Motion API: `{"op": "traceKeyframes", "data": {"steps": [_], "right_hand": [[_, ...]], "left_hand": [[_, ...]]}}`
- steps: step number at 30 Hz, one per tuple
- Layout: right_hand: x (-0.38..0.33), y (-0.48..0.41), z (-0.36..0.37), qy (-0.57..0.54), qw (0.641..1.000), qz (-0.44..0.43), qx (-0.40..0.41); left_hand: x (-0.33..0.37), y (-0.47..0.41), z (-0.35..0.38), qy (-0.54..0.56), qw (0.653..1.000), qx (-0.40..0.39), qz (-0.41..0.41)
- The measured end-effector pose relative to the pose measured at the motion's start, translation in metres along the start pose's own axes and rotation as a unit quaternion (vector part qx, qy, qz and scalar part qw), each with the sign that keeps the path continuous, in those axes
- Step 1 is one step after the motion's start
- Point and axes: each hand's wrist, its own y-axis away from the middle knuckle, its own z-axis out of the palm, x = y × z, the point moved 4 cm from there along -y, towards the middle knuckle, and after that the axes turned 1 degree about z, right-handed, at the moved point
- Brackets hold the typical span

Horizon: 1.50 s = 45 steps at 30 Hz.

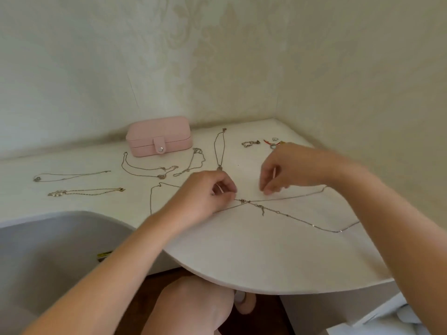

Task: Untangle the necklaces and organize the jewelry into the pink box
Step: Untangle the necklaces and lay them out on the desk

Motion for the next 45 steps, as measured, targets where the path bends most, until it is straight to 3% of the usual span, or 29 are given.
{"op": "traceKeyframes", "data": {"steps": [7, 16, 25, 34, 45], "right_hand": [[-0.006, -0.033, 0.019, -0.079, 0.989, -0.079, -0.092], [-0.008, -0.036, 0.024, -0.073, 0.984, -0.139, -0.083], [-0.006, -0.036, 0.034, -0.083, 0.985, -0.136, -0.065], [-0.004, -0.030, 0.032, -0.208, 0.967, -0.128, -0.070], [0.005, -0.034, 0.030, -0.161, 0.979, -0.113, -0.056]], "left_hand": [[-0.012, -0.003, 0.025, 0.080, 0.994, 0.037, -0.057], [-0.014, -0.002, 0.026, 0.071, 0.994, 0.037, -0.075], [-0.013, -0.002, 0.026, 0.057, 0.993, 0.047, -0.088], [-0.006, 0.001, 0.026, 0.091, 0.993, 0.041, -0.064], [-0.009, 0.002, 0.028, 0.072, 0.995, 0.035, -0.065]]}}
